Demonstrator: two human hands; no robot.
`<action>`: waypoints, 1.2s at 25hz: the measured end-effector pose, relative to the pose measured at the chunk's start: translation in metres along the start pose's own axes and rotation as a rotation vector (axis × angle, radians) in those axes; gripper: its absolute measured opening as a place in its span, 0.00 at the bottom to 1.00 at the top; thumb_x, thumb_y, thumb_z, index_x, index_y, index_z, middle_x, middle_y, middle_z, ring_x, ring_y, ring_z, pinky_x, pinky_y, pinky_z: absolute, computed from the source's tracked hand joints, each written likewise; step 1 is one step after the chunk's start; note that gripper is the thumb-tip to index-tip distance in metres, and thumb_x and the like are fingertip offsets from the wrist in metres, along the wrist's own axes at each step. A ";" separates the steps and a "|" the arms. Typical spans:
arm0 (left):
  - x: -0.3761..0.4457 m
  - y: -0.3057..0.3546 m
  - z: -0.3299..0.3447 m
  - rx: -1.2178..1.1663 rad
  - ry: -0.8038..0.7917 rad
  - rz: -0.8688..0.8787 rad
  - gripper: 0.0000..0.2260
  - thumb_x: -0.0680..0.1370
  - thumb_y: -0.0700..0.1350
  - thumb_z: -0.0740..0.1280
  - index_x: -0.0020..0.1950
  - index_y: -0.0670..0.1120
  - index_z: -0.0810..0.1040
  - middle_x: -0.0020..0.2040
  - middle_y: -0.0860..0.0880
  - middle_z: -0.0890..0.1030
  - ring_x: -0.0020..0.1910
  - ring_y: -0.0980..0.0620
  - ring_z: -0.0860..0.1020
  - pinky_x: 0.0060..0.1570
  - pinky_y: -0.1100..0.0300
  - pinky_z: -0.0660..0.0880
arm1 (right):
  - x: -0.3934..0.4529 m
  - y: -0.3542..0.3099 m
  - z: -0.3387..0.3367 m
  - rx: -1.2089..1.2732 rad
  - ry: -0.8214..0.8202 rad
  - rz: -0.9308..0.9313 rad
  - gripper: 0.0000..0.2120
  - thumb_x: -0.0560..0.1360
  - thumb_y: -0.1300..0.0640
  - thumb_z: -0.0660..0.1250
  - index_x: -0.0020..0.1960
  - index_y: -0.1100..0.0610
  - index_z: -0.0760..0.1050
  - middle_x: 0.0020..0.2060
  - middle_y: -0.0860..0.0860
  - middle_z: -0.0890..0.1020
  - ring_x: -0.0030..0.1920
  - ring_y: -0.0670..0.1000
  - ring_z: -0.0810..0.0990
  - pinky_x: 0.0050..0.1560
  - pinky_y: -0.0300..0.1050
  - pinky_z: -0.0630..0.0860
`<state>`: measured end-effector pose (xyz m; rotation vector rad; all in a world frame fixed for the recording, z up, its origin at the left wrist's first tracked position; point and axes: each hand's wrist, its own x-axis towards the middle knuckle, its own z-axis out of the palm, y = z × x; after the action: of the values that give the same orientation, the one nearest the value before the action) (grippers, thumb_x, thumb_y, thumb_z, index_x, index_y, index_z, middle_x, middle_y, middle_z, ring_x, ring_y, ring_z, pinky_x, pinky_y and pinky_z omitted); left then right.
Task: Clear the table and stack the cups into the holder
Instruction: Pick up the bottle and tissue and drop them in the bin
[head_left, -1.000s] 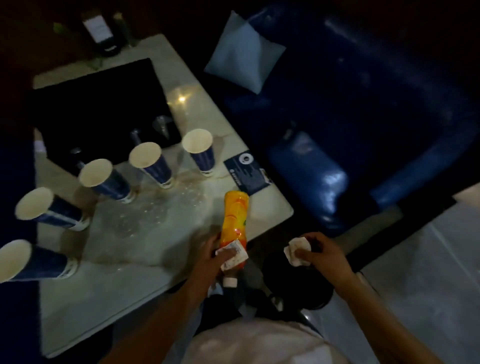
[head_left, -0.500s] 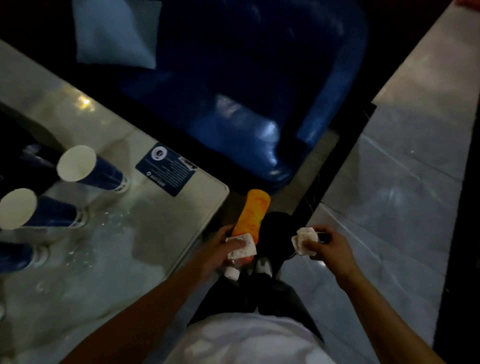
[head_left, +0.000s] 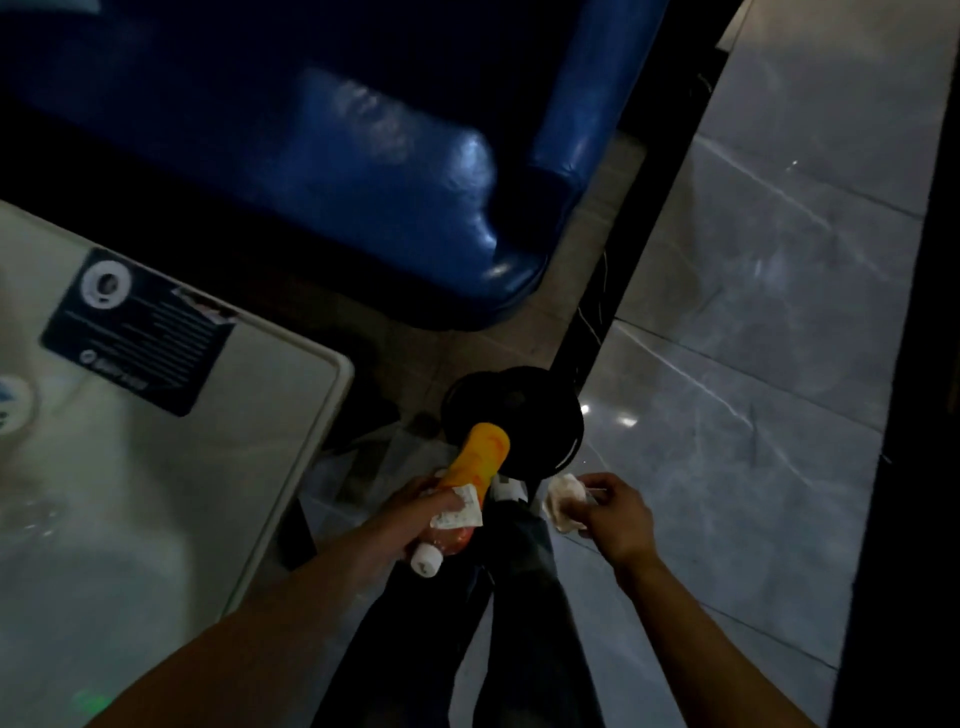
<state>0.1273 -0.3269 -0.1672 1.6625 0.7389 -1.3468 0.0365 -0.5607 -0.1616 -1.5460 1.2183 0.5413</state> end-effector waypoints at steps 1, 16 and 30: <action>0.016 -0.004 0.003 -0.015 -0.034 -0.020 0.14 0.74 0.50 0.72 0.59 0.54 0.79 0.53 0.51 0.83 0.52 0.49 0.81 0.52 0.51 0.78 | 0.013 0.007 0.007 -0.017 0.016 0.025 0.12 0.67 0.65 0.75 0.48 0.55 0.78 0.47 0.57 0.83 0.44 0.54 0.82 0.43 0.52 0.82; 0.301 -0.002 0.113 0.079 0.157 -0.020 0.21 0.74 0.46 0.71 0.64 0.39 0.74 0.57 0.38 0.81 0.54 0.40 0.80 0.53 0.51 0.78 | 0.264 0.085 0.105 -0.329 0.211 -0.042 0.15 0.77 0.50 0.66 0.58 0.58 0.75 0.51 0.61 0.83 0.53 0.61 0.80 0.45 0.44 0.68; 0.335 0.007 0.115 0.335 0.233 0.086 0.29 0.76 0.53 0.68 0.73 0.44 0.64 0.65 0.40 0.76 0.51 0.46 0.77 0.50 0.56 0.77 | 0.294 0.088 0.117 -0.427 -0.024 0.014 0.18 0.76 0.56 0.64 0.66 0.54 0.73 0.60 0.58 0.80 0.61 0.59 0.77 0.57 0.47 0.73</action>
<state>0.1620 -0.4532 -0.4959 2.1191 0.5860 -1.2807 0.0973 -0.5726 -0.4841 -1.8791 1.1434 0.8694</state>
